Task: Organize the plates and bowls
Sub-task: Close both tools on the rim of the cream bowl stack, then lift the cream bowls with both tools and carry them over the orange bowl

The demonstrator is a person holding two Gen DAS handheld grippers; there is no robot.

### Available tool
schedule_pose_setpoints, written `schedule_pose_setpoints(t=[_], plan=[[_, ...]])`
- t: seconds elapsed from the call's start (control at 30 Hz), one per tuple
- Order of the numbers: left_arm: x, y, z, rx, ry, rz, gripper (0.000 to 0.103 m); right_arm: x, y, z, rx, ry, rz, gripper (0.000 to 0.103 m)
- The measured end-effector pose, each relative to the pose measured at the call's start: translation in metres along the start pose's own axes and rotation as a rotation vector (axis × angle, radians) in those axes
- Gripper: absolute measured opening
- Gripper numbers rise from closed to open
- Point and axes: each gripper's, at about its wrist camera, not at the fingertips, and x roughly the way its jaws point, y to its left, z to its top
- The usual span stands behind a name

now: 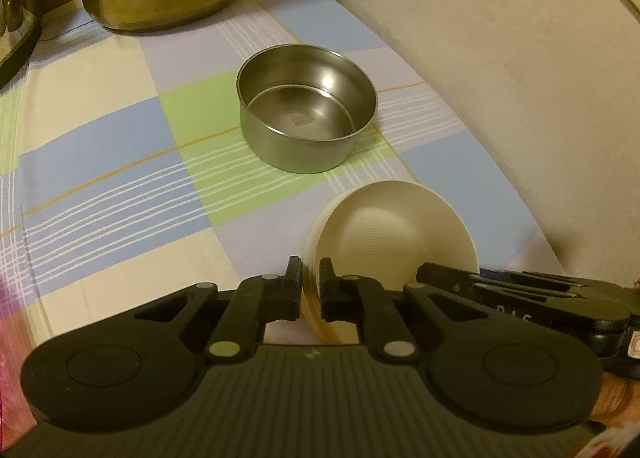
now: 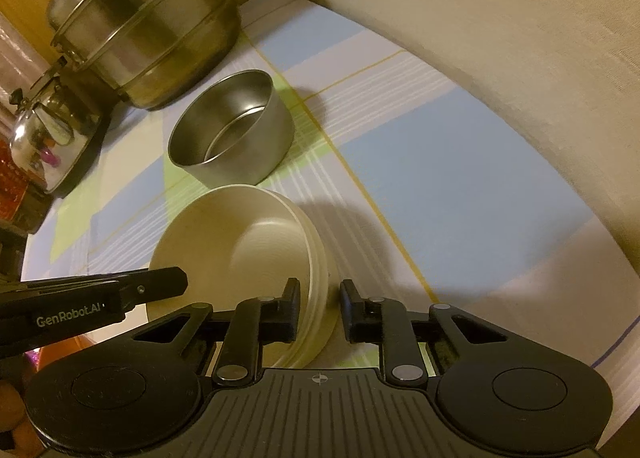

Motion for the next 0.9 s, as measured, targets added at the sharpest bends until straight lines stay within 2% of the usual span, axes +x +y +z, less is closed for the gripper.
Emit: schedule_pose_setpoints(t=[0.37,0.9], plan=[[-0.017,-0.009,-0.003,-0.003,-0.032,-0.022,0.007,-0.021,0.003,0.000,-0.021,-0.029,-0.021,0.019],[-0.063,-0.025,-0.020,-0.034,-0.082,-0.064,0.007,-0.080,0.017,-0.005,-0.078,-0.083,-0.042,0.019]])
